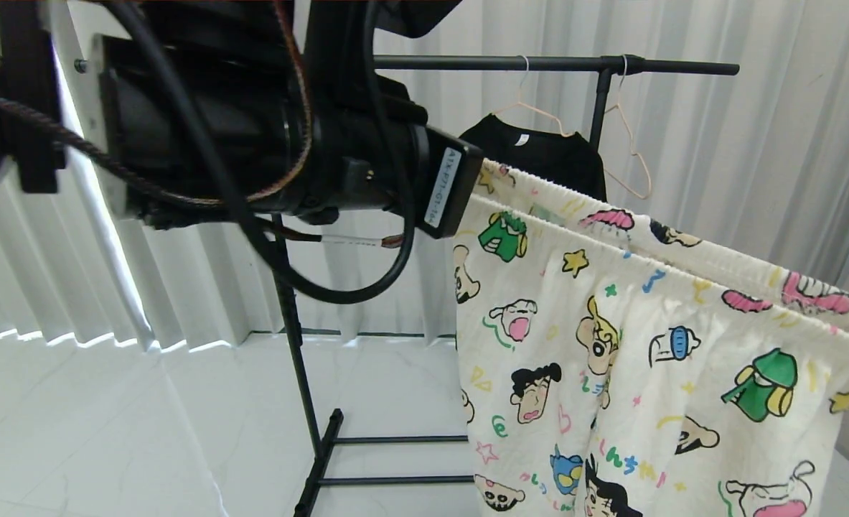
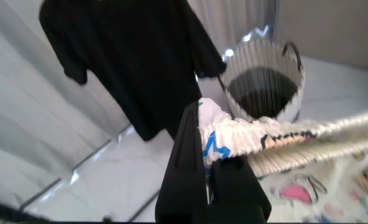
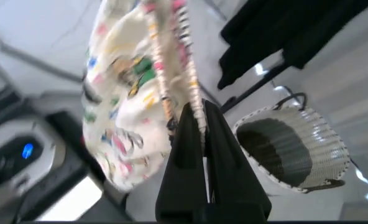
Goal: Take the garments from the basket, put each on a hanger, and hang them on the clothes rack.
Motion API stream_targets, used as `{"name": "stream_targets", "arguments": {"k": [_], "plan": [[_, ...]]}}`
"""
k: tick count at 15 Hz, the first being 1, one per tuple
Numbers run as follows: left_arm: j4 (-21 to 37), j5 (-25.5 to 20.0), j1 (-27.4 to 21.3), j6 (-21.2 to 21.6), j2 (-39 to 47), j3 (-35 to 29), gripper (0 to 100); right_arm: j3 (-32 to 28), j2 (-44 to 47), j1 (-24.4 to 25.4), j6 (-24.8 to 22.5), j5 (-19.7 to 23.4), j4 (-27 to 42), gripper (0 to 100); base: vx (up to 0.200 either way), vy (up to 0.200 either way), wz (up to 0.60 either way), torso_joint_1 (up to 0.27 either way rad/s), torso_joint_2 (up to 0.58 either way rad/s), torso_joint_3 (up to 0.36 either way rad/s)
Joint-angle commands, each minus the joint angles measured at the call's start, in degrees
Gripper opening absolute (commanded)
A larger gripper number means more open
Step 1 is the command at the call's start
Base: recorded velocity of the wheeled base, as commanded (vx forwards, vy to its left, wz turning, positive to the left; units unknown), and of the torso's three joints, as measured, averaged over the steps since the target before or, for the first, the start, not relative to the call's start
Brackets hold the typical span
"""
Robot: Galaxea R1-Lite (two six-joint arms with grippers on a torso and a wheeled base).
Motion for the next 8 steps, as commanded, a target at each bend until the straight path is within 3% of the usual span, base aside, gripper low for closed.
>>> {"name": "stream_targets", "arguments": {"k": [1, 2, 5, 8], "plan": [[5.0, -0.8, -0.3, -0.2, -8.9, 6.1, 0, -2.4, 4.6, -4.3, -0.1, 0.6, -2.9, 0, 0.000, 0.000, 0.00, 0.000, 0.00, 0.000], [9.2, -3.9, -1.0, -0.2, -16.1, 11.9, 0, -7.9, 8.9, -6.5, -0.2, 3.4, -3.4, 0, 0.000, 0.000, 0.00, 0.000, 0.00, 0.000], [15.5, -5.3, -8.1, -2.2, -24.9, 17.9, 0, -19.3, 17.7, -7.2, -0.4, 4.9, -3.4, 0, 0.000, 0.000, 0.00, 0.000, 0.00, 0.000], [15.5, -5.1, -17.4, -4.4, -25.9, 20.7, 0, -26.7, 24.4, -5.9, -1.5, 5.0, -3.4, 0, 0.000, 0.000, 0.00, 0.000, 0.00, 0.000]]}}
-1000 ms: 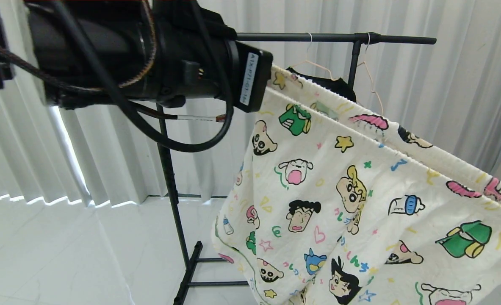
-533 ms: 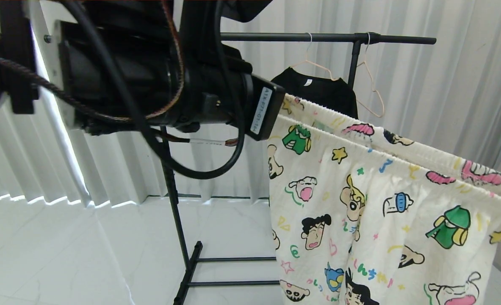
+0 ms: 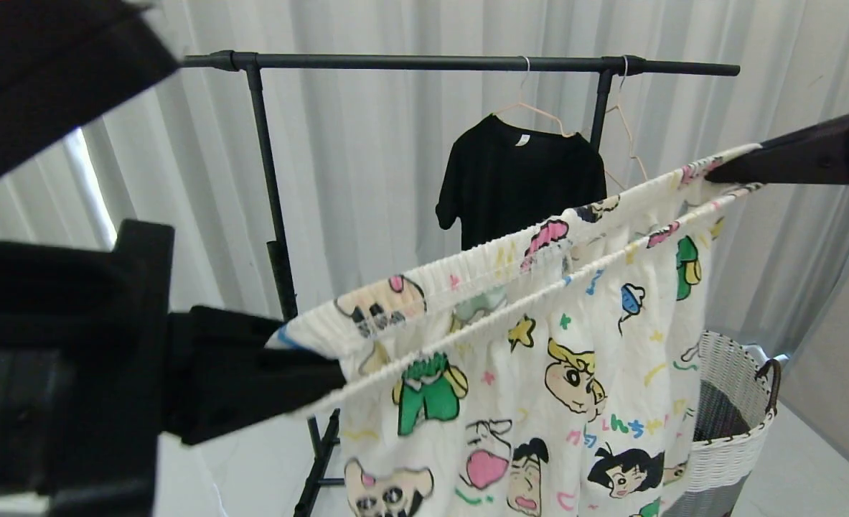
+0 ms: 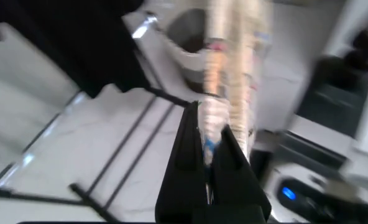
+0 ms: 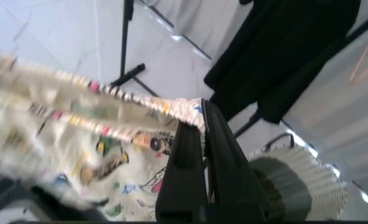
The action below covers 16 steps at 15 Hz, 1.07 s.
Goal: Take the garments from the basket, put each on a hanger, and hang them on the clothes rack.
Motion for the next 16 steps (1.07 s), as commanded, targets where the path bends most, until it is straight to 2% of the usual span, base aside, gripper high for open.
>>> {"name": "stream_targets", "arguments": {"k": [1, 3, 7, 8, 9, 10, 11, 12, 13, 16], "plan": [[0.4, -0.1, -6.6, -0.5, -3.4, 2.8, 0, -4.7, 7.5, 2.2, -0.5, 0.0, -0.1, 0, 0.000, 0.000, 0.00, 0.000, 0.00, 0.000], [0.4, -0.1, -8.2, -0.5, -3.3, 3.3, 0, -5.7, 8.8, 3.0, -0.5, 0.0, -0.1, 0, 0.000, 0.000, 0.00, 0.000, 0.00, 0.000], [0.4, 0.2, -7.8, -0.3, -3.6, 3.7, 0, -5.9, 8.6, 3.2, -0.4, -0.1, 0.3, 0, 0.000, 0.000, 0.00, 0.000, 0.00, 0.000], [0.2, 1.1, -2.7, 0.5, -2.8, 3.3, 0, -5.7, 7.0, 2.4, -0.4, -0.1, 2.7, 0, 0.000, 0.000, 0.00, 0.000, 0.00, 0.000], [-0.5, 1.2, 3.0, 3.4, -1.1, 2.5, 0, -5.7, 5.7, 1.7, -0.4, -0.1, 5.3, 0, 0.000, 0.000, 0.00, 0.000, 0.00, 0.000], [-3.6, 1.2, 10.0, 7.1, 0.7, 1.9, 0, -5.5, 4.1, 1.2, -0.3, -0.1, 7.9, 0, 0.000, 0.000, 0.00, 0.000, 0.00, 0.000], [-8.8, 1.0, 14.6, 9.8, 2.5, 2.1, 0, -4.5, 3.0, 1.2, -0.4, -0.1, 8.8, 0, 0.000, 0.000, 0.00, 0.000, 0.00, 0.000], [-14.5, 1.0, 16.7, 11.0, 4.3, 2.4, 0, -3.1, 2.0, 1.2, -0.4, -0.1, 8.8, 0, 0.000, 0.000, 0.00, 0.000, 0.00, 0.000], [-17.8, 1.1, 16.9, 11.1, 5.4, 2.3, 0, -1.6, 1.4, 1.6, -0.5, -0.1, 8.8, 0, 0.000, 0.000, 0.00, 0.000, 0.00, 0.000], [-18.2, 1.1, 16.3, 11.2, 5.5, 3.2, 0, -0.8, 1.3, 2.4, -0.5, -0.3, 8.8, 0, 0.000, 0.000, 0.00, 0.000, 0.00, 0.000]]}}
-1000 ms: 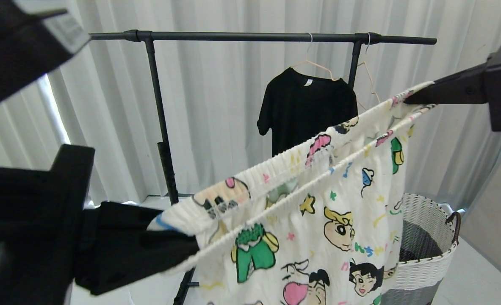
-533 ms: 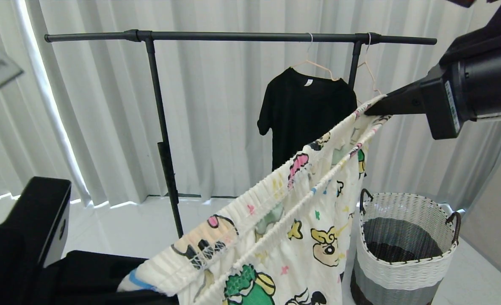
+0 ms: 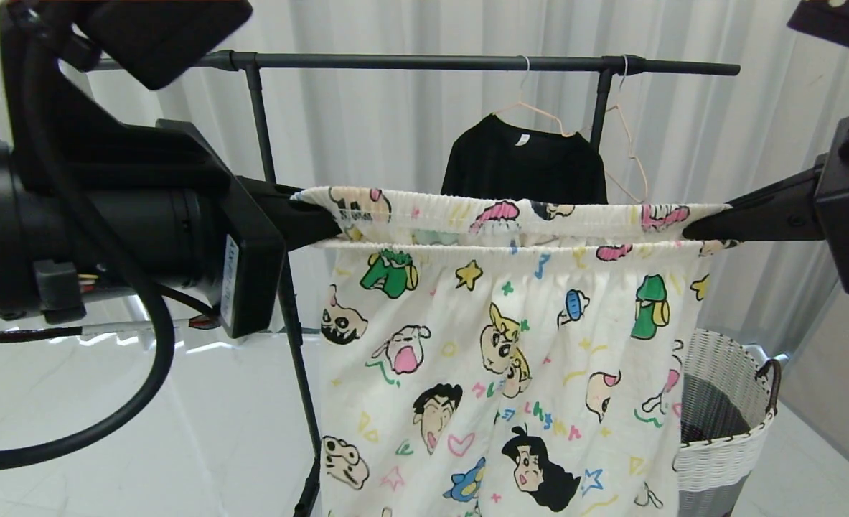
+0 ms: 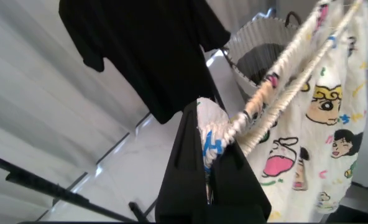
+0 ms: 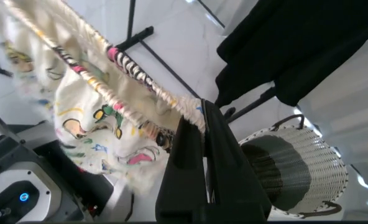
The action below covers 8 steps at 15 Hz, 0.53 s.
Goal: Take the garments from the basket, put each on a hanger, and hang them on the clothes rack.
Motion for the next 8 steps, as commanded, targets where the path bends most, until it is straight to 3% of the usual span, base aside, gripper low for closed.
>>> {"name": "stream_targets", "arguments": {"k": [1, 3, 4, 8], "plan": [[-0.1, 0.1, 0.1, 0.0, 1.3, 0.5, 0, 0.4, -0.8, 0.2, 0.0, -0.1, 0.0, 0, 0.000, 0.000, 0.00, 0.000, 0.00, 0.000], [-0.1, 0.2, 0.1, 0.0, 1.3, 0.6, 0, 0.4, -0.8, 0.2, 0.0, -0.1, 0.1, 0, 0.000, 0.000, 0.00, 0.000, 0.00, 0.000], [-0.1, 0.2, 0.2, 0.0, 1.3, 0.7, 0, 0.5, -0.9, 0.2, 0.0, -0.1, 0.1, 100, 0.000, 0.000, 0.00, 0.000, 0.00, 0.000], [-0.4, 0.3, 0.3, -0.2, 1.7, 3.3, 0, 5.4, -5.1, -0.5, 0.5, 0.0, 0.2, 100, 0.000, 0.000, 0.00, 0.000, 0.00, 0.000]]}}
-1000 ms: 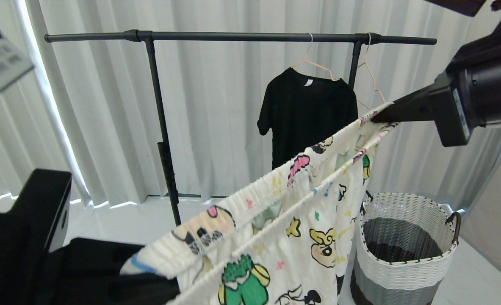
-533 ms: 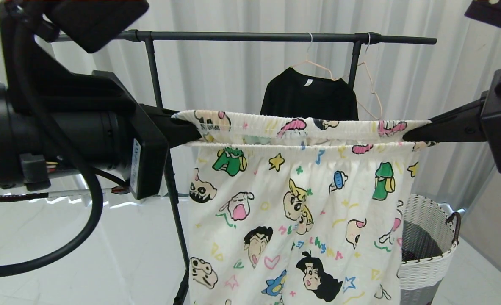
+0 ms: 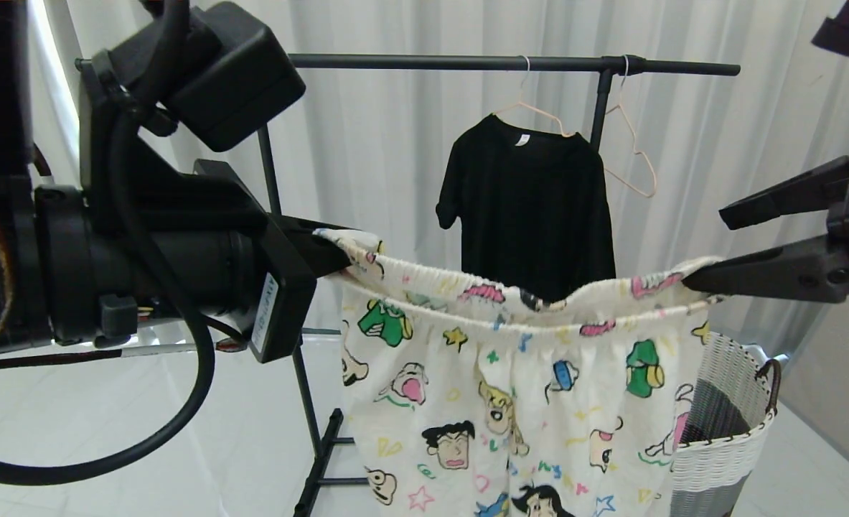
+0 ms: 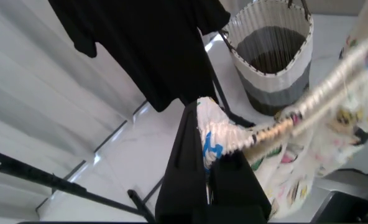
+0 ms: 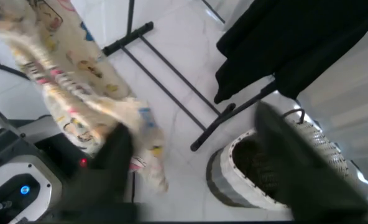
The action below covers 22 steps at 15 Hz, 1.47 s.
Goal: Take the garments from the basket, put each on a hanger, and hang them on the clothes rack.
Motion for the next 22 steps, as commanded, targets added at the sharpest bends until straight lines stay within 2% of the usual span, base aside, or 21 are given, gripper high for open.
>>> {"name": "stream_targets", "arguments": {"k": [1, 3, 5, 6, 7, 8, 9, 10, 11, 12, 14, 15, 17, 18, 22], "plan": [[-0.1, 0.1, 0.2, -0.1, 0.3, 1.8, 0, 3.8, -4.3, -0.6, 0.2, 0.1, -0.1, 100, 0.000, 0.000, 0.00, 0.000, 0.00, 0.000], [-0.6, 0.2, 1.3, 0.0, 0.4, 3.4, 0, 5.8, -7.2, -2.0, 0.6, 0.6, -0.1, 100, 0.000, 0.000, 0.00, 0.000, 0.00, 0.000], [-2.2, 3.4, 2.0, 0.0, 1.2, 4.4, 0, 7.6, -9.2, -6.3, 0.5, 2.0, -0.1, 100, 0.000, 0.000, 0.00, 0.000, 0.00, 0.000], [-2.1, 5.3, 2.4, 0.0, 1.1, 4.5, 0, 8.7, -9.5, -10.0, 0.3, 1.6, -0.1, 100, 0.000, 0.000, 0.00, 0.000, 0.00, 0.000], [-2.1, 8.1, 4.5, 0.1, 0.6, 5.4, 0, 10.9, -10.0, -17.6, 0.2, 0.5, 0.0, 100, 0.000, 0.000, 0.00, 0.000, 0.00, 0.000], [-2.1, 9.7, 8.7, 0.2, -0.9, 7.2, 0, 13.8, -10.2, -25.9, -0.4, -2.0, 0.2, 100, 0.000, 0.000, 0.00, 0.000, 0.00, 0.000], [-2.1, 9.8, 15.3, 0.2, -3.4, 9.6, 0, 17.0, -10.2, -34.2, -1.6, -5.3, 0.0, 100, 0.000, 0.000, 0.00, 0.000, 0.00, 0.000], [-2.1, 9.8, 22.6, 0.2, -6.0, 12.0, 0, 18.8, -10.2, -40.5, -2.7, -7.0, -0.3, 100, 0.000, 0.000, 0.00, 0.000, 0.00, 0.000], [-2.1, 9.7, 29.8, 0.1, -8.4, 15.3, 0, 20.3, -10.2, -44.6, -3.2, -7.4, -0.6, 100, 0.000, 0.000, 0.00, 0.000, 0.00, 0.000], [-2.2, 9.7, 35.8, 0.0, -11.0, 18.9, 0, 21.7, -10.7, -46.0, -3.2, -7.4, -0.6, 100, 0.000, 0.000, 0.00, 0.000, 0.00, 0.000], [-2.3, 9.5, 40.0, -0.8, -14.8, 24.1, 0, 23.8, -11.7, -46.1, -3.2, -7.0, -0.9, 100, 0.000, 0.000, 0.00, 0.000, 0.00, 0.000], [-2.3, 9.6, 40.4, -1.2, -15.4, 24.9, 0, 24.3, -11.8, -45.9, -3.2, -6.9, -1.5, 100, 0.000, 0.000, 0.00, 0.000, 0.00, 0.000], [-2.4, 9.9, 40.6, -5.1, -15.8, 25.5, 0, 27.2, -11.4, -45.0, -3.3, -6.6, -8.3, 100, 0.000, 0.000, 0.00, 0.000, 0.00, 0.000], [-3.2, 9.9, 40.6, -5.7, -15.6, 25.5, 0, 28.0, -11.3, -45.0, -3.4, -6.5, -10.4, 100, 0.000, 0.000, 0.00, 0.000, 0.00, 0.000], [-4.6, 9.9, 40.6, -5.5, -14.7, 25.8, 0, 28.2, -11.6, -44.8, -3.4, -4.3, -10.7, 100, 0.000, 0.000, 0.00, 0.000, 0.00, 0.000]]}}
